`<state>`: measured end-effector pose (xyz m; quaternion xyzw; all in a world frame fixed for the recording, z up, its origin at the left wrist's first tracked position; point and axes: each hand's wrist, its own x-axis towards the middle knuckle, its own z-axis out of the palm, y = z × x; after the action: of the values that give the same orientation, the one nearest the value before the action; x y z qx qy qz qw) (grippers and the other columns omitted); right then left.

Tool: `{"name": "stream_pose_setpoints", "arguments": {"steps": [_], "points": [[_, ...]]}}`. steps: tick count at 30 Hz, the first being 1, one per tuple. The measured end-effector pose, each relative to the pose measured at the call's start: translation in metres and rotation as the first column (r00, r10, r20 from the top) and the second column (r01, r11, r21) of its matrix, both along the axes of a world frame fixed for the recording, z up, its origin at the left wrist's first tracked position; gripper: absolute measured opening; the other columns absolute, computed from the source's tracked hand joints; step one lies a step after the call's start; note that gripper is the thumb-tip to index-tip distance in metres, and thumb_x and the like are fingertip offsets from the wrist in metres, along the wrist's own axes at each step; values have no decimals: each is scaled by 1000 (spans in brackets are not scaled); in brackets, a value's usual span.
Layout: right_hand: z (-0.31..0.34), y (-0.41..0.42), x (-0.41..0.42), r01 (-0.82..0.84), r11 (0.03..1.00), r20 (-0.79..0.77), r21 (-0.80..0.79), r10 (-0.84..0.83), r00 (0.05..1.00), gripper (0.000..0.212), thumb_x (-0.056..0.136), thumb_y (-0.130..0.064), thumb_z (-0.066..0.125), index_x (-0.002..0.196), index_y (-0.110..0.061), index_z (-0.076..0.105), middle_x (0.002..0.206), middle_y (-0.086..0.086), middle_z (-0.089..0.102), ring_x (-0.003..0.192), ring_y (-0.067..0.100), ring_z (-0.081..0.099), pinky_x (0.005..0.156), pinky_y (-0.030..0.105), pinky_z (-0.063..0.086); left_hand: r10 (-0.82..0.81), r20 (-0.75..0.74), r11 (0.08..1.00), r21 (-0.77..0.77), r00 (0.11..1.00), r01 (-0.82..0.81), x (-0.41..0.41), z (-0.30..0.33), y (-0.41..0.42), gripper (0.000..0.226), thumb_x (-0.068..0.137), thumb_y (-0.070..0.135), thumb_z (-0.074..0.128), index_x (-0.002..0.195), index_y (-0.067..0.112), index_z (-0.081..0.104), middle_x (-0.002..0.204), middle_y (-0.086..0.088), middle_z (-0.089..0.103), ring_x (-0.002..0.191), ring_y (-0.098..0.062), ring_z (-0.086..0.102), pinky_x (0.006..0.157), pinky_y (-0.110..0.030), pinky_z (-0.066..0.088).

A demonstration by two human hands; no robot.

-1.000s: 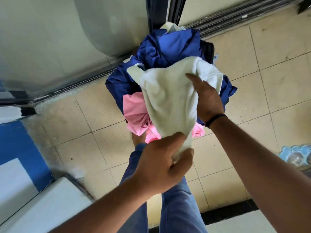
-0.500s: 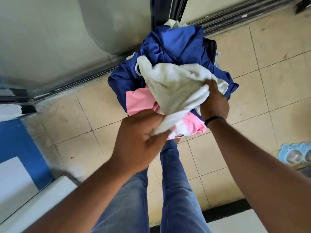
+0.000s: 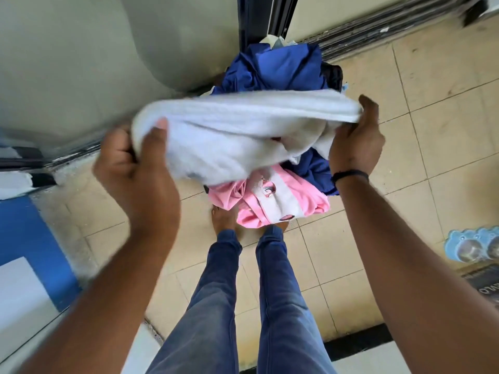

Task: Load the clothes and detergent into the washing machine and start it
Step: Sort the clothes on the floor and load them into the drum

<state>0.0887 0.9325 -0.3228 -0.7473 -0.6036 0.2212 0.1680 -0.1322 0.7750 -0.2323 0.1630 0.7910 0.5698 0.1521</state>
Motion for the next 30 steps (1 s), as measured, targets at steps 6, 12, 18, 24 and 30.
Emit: {"name": "stream_pose_setpoints", "arguments": {"steps": [6, 12, 18, 24, 30], "points": [[30, 1, -13, -375, 860, 68, -346, 421, 904, 27, 95, -32, 52, 79, -11, 57, 83, 15, 63, 86, 38, 61, 63, 30, 35, -71, -7, 987, -142, 997, 69, -20, -20, 9, 48, 84, 23, 75, 122, 17, 46, 117, 7, 57, 97, 4, 60, 88, -28, 53], [52, -64, -51, -768, 628, -39, -127, 770, 637, 45, 91, -52, 54, 74, -13, 69, 111, 13, 61, 107, 37, 56, 78, 44, 50, -673, 253, 562, -435, 695, 703, 41, -43, 9, 67, 86, 32, 70, 143, 45, 38, 117, 15, 69, 105, -15, 68, 85, -35, 56], [26, -60, -33, -576, 811, 9, -106, 580, 815, 49, 99, -56, 40, 83, -12, 54, 69, 16, 62, 66, 40, 58, 54, 39, 43, -606, 208, 642, -443, 768, 626, 60, -57, 19, 22, 86, 23, 65, 107, 28, 58, 87, 14, 66, 91, -21, 65, 79, -43, 54], [53, -42, -23, -668, 743, -420, -28, 598, 683, 53, 93, -54, 57, 62, -20, 31, 55, -5, 26, 50, 10, 25, 48, 24, 21, -521, 39, 820, -251, 852, 514, 65, -20, 27, 25, 88, 5, 61, 110, 15, 60, 88, 14, 67, 85, -10, 64, 75, -36, 54], [116, -35, -8, -775, 556, -289, -301, 721, 630, 25, 95, -24, 64, 71, -20, 57, 67, 0, 51, 64, 15, 47, 64, 28, 33, -438, -35, 882, -209, 898, 422, 51, 64, 22, 37, 86, -5, 59, 117, 14, 62, 101, 13, 65, 89, 12, 57, 75, -9, 43]]}}
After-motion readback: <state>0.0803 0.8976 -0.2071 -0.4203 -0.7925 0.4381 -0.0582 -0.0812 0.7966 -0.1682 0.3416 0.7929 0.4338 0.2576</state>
